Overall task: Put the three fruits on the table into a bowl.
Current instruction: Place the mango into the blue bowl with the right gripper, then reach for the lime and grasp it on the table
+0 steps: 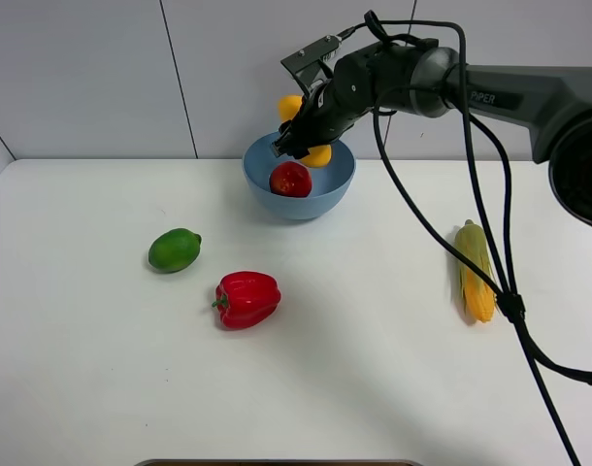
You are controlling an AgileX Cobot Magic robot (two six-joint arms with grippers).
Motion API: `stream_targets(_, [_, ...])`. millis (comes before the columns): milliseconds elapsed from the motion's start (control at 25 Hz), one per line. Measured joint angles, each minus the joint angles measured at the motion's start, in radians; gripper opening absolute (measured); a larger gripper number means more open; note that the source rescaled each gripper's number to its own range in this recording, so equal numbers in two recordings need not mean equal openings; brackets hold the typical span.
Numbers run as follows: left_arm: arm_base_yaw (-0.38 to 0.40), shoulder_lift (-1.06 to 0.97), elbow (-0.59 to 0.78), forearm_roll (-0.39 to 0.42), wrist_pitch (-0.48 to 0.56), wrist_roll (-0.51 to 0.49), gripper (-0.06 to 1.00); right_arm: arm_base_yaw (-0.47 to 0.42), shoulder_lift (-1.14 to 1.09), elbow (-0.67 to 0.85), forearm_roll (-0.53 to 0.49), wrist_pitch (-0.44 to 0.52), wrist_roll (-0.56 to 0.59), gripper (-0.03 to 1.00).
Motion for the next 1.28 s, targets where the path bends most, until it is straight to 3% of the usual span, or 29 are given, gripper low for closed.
stream_targets(400, [0.0,0.0,0.0,0.0,0.0,0.0,1.0,0.0,0.013,0.0,-0.032,-0.008,0.05,0.01])
stream_targets(520, [0.0,0.0,0.0,0.0,0.0,0.0,1.0,0.0,0.013,0.0,-0.032,0.014,0.061,0.17])
stream_targets(680, [0.0,0.0,0.0,0.0,0.0,0.0,1.0,0.0,0.013,0.0,-0.032,0.042,0.074,0.52])
stream_targets(760, [0.0,0.0,0.0,0.0,0.0,0.0,1.0,0.0,0.013,0.0,-0.032,0.059,0.074,0.6])
stream_targets(920, [0.0,0.0,0.0,0.0,0.0,0.0,1.0,0.0,0.005,-0.001,-0.032,0.077,0.082,0.63])
stream_targets(1120, [0.0,0.0,0.0,0.0,0.0,0.0,1.0,0.0,-0.053,-0.045,-0.032,0.205,0.085,0.63])
stream_targets(1280, [0.0,0.0,0.0,0.0,0.0,0.0,1.0,0.0,-0.137,-0.088,-0.032,0.412,0.074,0.63])
